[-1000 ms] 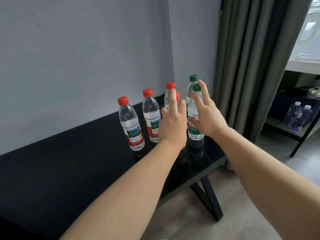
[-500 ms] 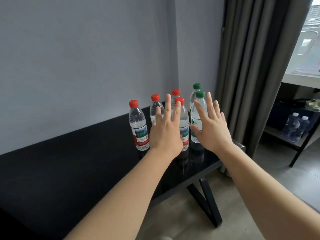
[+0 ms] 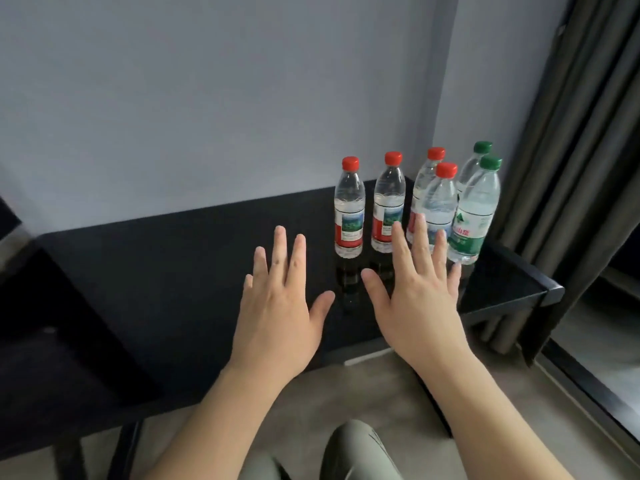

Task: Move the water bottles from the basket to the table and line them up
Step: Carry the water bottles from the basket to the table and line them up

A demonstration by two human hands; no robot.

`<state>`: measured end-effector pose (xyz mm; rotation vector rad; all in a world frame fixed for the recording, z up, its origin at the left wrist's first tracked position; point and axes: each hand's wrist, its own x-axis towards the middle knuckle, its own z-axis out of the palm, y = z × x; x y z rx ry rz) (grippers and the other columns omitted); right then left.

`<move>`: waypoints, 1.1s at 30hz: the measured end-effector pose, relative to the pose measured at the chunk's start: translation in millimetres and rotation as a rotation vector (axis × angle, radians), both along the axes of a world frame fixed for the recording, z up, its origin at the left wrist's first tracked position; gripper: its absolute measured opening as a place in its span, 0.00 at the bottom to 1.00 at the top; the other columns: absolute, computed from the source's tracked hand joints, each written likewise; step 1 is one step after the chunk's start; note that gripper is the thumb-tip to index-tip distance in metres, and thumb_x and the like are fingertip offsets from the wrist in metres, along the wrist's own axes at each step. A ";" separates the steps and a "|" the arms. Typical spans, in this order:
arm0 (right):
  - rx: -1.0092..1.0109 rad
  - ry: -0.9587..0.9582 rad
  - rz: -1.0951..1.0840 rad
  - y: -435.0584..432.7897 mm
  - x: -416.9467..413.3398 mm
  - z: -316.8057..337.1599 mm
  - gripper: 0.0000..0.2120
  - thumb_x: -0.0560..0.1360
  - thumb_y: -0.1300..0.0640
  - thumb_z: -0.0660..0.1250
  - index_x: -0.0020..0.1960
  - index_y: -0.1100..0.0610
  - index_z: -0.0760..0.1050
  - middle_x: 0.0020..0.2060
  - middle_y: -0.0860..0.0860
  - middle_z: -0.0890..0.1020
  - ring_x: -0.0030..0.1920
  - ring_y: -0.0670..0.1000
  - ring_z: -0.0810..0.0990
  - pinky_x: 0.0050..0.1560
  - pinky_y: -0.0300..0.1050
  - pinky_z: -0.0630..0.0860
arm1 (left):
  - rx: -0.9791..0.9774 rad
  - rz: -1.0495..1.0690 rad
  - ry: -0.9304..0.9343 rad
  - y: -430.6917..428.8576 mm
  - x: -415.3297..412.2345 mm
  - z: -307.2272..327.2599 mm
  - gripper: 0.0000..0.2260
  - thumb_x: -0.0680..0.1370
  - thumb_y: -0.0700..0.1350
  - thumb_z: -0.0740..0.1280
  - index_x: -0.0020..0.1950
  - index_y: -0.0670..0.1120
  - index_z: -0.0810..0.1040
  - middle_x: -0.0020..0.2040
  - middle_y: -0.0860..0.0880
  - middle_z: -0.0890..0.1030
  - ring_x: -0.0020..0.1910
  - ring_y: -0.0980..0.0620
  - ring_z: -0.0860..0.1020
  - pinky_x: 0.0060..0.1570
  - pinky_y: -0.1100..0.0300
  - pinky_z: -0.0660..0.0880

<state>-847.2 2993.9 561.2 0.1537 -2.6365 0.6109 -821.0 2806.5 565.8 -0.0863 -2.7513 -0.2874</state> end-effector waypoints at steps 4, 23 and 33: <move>0.075 -0.052 0.100 -39.0 13.3 -13.3 0.37 0.82 0.33 0.48 0.85 0.48 0.43 0.84 0.50 0.39 0.83 0.59 0.37 0.79 0.69 0.47 | -0.005 0.124 -0.091 -48.4 23.8 -12.1 0.38 0.80 0.67 0.49 0.83 0.51 0.38 0.83 0.48 0.35 0.82 0.38 0.45 0.78 0.40 0.59; 0.305 -0.332 0.318 -153.8 -120.8 40.1 0.37 0.82 0.32 0.43 0.84 0.48 0.37 0.83 0.50 0.35 0.81 0.60 0.33 0.78 0.68 0.41 | 0.015 0.265 -0.404 -142.6 -93.6 44.9 0.39 0.78 0.70 0.42 0.83 0.53 0.35 0.81 0.48 0.30 0.82 0.39 0.42 0.79 0.37 0.54; 0.354 -0.346 0.477 -190.2 -119.1 239.4 0.37 0.82 0.32 0.41 0.83 0.48 0.33 0.82 0.50 0.33 0.81 0.59 0.31 0.78 0.66 0.39 | -0.062 0.314 -0.504 -169.9 -51.7 236.0 0.38 0.79 0.69 0.42 0.82 0.52 0.35 0.81 0.47 0.30 0.82 0.41 0.42 0.79 0.38 0.54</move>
